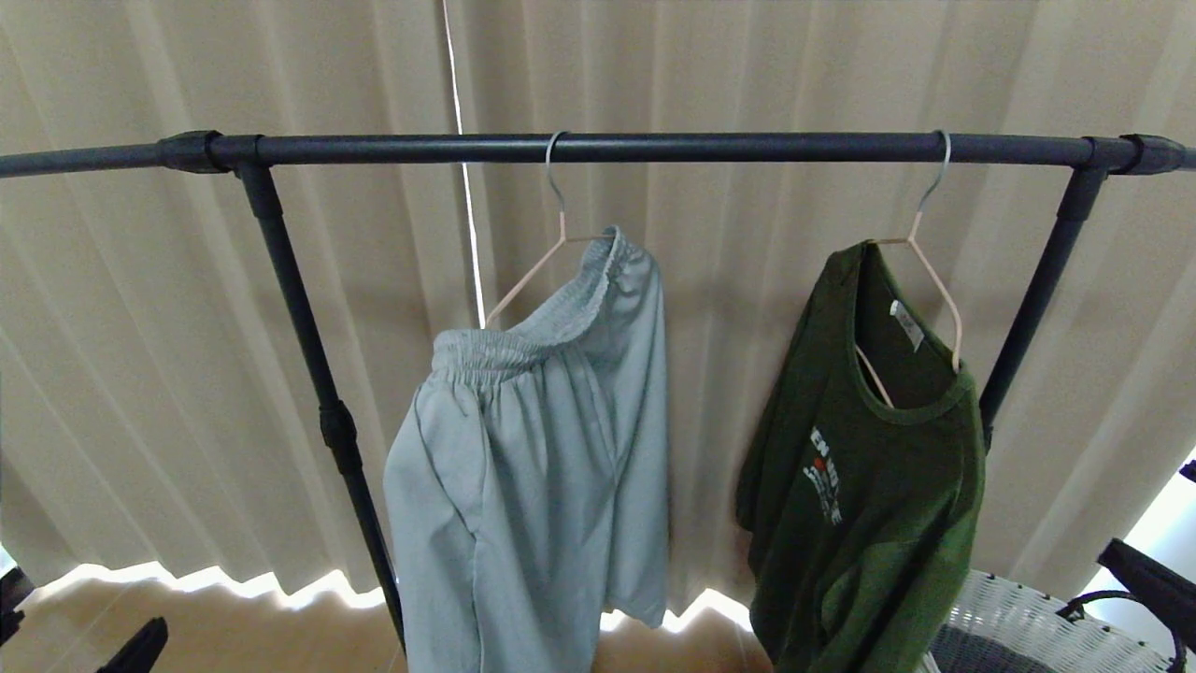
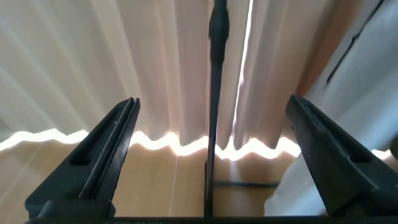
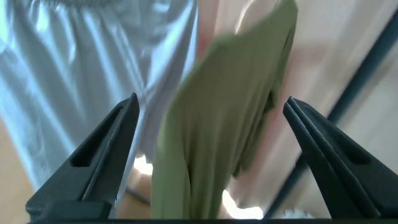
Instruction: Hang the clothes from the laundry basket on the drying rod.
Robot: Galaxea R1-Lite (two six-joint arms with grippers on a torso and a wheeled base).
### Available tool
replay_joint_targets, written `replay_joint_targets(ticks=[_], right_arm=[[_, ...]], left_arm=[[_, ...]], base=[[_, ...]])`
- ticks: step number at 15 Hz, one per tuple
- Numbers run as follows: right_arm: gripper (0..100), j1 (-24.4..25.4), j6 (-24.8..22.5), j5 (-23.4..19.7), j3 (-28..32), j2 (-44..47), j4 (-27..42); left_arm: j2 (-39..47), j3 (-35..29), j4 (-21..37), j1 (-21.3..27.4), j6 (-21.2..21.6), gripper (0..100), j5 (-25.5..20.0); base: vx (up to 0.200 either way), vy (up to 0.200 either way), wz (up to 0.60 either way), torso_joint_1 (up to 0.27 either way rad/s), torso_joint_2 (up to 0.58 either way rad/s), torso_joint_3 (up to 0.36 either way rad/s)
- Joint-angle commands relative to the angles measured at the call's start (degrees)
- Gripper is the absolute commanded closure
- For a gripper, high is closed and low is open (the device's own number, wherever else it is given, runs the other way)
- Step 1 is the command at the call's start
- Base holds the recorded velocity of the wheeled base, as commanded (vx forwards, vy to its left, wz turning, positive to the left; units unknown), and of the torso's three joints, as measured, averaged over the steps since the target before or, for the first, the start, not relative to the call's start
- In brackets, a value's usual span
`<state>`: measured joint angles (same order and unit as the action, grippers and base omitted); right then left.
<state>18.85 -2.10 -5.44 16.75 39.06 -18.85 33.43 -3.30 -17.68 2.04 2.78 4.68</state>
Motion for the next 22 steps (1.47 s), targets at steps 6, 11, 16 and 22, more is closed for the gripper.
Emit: replay_joint_targets(ticks=[6, 11, 16, 22], right_arm=[[0, -7.4, -3.3, 1.5, 0.6, -6.9, 11.9], [0, -15.2, -13.1, 1.5, -3.2, -7.2, 12.3], [0, -19.2, -13.5, 6.8, -4.3, -17.1, 15.4], [0, -25.6, -4.8, 7.0, -7.3, -33.6, 29.3]], left_arm=[[-29.2, 0.4, 24.4, -3.4, 1.4, 0, -0.4], [-31.3, 0.7, 24.4, -3.2, 1.7, 0, -0.9], [-33.4, 0.6, 24.3, -2.7, -3.4, 0, -5.7], [-33.4, 0.7, 24.1, -2.6, -3.5, 0, -5.0]], base=[[0.000, 0.000, 0.00, 0.000, 0.00, 0.000], [0.000, 0.000, 0.00, 0.000, 0.00, 0.000], [0.000, 0.000, 0.00, 0.000, 0.00, 0.000], [0.000, 0.000, 0.00, 0.000, 0.00, 0.000]])
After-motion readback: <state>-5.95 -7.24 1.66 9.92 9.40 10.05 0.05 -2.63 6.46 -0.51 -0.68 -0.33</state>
